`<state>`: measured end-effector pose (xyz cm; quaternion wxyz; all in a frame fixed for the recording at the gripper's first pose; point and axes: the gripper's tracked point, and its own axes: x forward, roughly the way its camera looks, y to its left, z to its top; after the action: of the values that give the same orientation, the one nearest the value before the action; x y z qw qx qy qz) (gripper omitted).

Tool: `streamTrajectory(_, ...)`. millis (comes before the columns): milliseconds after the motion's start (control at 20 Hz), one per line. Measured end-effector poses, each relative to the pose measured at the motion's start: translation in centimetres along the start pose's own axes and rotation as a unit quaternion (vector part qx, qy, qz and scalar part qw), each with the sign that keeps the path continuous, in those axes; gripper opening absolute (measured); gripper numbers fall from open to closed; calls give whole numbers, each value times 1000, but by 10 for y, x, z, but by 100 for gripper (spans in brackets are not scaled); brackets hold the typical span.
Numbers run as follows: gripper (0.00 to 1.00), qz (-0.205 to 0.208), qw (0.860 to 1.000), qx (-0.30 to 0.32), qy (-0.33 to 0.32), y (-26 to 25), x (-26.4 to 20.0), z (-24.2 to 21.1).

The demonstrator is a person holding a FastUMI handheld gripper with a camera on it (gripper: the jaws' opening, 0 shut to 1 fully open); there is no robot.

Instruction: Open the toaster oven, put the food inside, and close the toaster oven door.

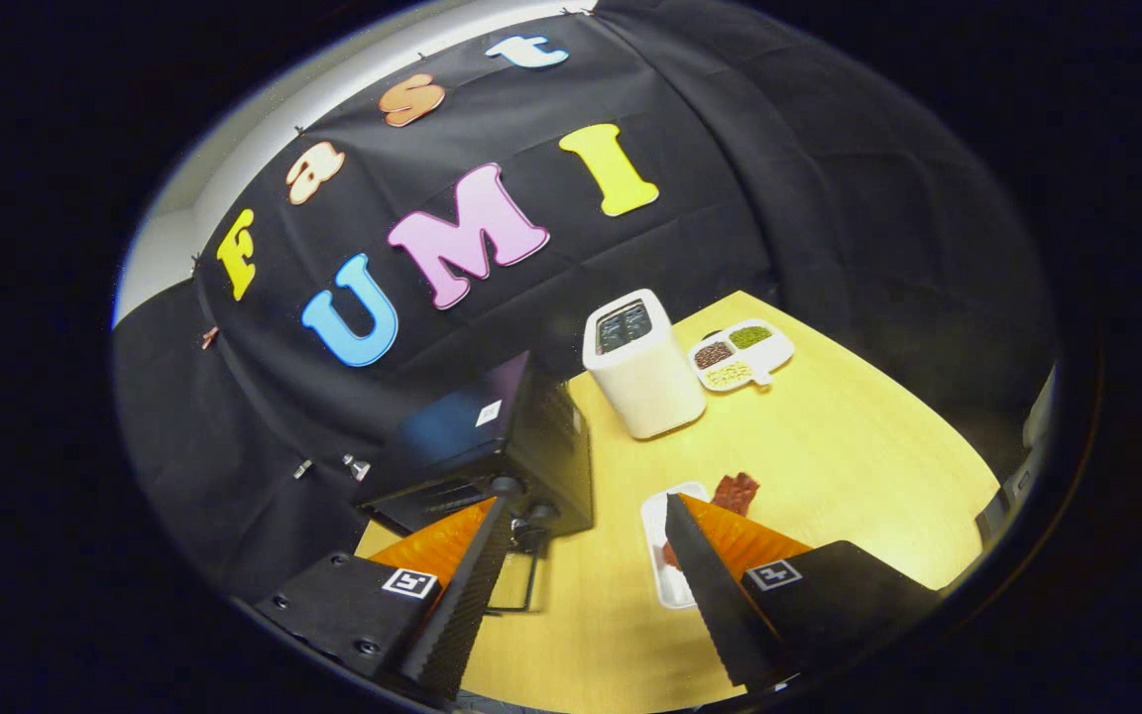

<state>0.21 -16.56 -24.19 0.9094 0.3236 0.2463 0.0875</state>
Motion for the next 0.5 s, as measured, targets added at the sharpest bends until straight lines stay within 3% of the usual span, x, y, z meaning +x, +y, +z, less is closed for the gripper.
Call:
streamTrajectory(250,96,-15,999,44,10,-62,25,0)
streamTrajectory(500,95,-13,994,87,58,-96,64,-31)
